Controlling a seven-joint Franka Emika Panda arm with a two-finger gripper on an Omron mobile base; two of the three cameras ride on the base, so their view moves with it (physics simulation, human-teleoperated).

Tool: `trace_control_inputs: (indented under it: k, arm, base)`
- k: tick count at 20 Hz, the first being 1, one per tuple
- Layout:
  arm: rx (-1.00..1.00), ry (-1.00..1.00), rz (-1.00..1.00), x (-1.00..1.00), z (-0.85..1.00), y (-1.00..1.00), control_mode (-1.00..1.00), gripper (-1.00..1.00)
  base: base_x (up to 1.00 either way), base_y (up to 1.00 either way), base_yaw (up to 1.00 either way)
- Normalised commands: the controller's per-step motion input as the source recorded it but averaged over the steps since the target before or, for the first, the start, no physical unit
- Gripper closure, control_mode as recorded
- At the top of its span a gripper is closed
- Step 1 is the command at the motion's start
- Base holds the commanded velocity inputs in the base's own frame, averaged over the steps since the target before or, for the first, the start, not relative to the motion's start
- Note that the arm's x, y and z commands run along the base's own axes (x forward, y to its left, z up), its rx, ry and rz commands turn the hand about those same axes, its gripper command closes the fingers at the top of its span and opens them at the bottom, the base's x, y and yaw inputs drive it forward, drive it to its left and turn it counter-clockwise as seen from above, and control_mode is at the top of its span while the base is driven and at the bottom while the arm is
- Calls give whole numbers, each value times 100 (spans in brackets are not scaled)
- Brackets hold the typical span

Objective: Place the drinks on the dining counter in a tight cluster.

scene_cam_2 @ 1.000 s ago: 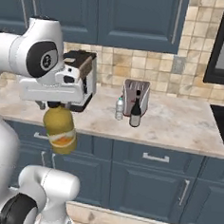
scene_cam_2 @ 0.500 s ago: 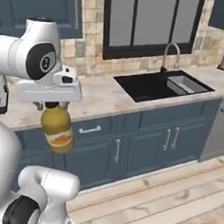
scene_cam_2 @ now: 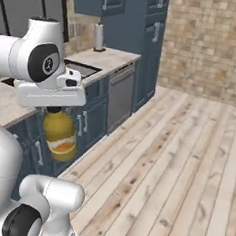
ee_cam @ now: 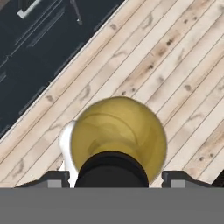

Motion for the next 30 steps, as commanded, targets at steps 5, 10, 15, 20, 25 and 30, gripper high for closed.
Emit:
trace_control_inputs:
  k: [5, 10, 15, 20, 25, 30]
  arm:
    - [0, 0, 0, 0, 0, 0, 100, 100]
    - [0, 0, 0, 0, 0, 0, 100, 100]
    - [0, 0, 0, 0, 0, 0, 100, 100]
    - [0, 0, 0, 0, 0, 0, 100, 100]
    - [0, 0, 0, 0, 0, 0, 100, 100]
    - [0, 0, 0, 0, 0, 0, 100, 100]
  base:
    - [6, 13, -99]
    - [8, 17, -97]
    - [9, 17, -97]
    - [11, 17, -97]
    - [37, 36, -89]
    - [62, 86, -29]
